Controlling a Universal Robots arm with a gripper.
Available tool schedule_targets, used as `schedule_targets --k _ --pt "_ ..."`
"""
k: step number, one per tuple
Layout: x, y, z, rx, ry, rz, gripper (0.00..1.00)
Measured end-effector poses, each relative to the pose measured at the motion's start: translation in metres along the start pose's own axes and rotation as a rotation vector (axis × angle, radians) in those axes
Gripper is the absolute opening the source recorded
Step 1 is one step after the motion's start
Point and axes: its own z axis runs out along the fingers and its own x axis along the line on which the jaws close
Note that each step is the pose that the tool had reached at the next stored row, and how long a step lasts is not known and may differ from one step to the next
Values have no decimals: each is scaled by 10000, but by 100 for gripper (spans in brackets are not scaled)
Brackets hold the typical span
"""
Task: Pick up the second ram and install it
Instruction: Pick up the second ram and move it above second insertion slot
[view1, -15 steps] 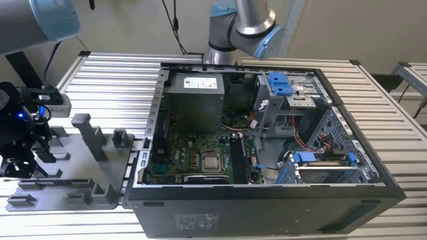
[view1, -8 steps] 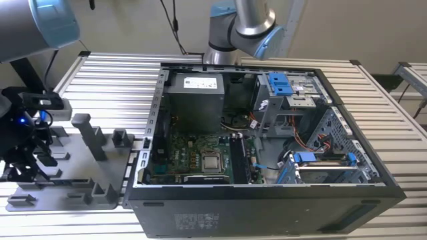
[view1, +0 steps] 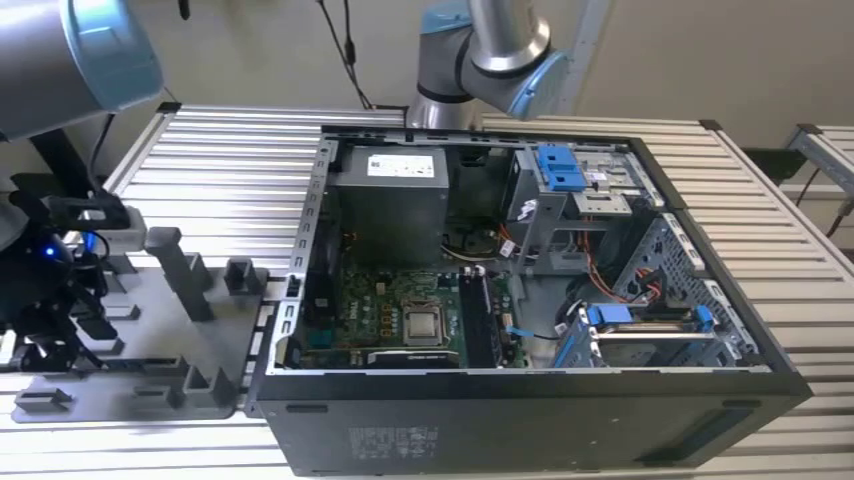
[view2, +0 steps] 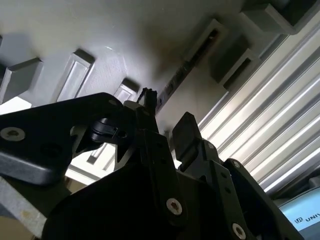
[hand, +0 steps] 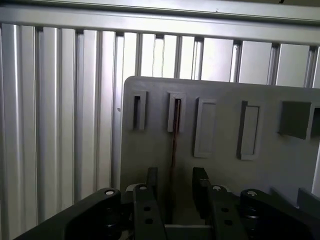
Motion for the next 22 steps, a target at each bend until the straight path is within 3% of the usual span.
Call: schedule_targets --k 22 --pt "3 42 238 10 1 -13 42"
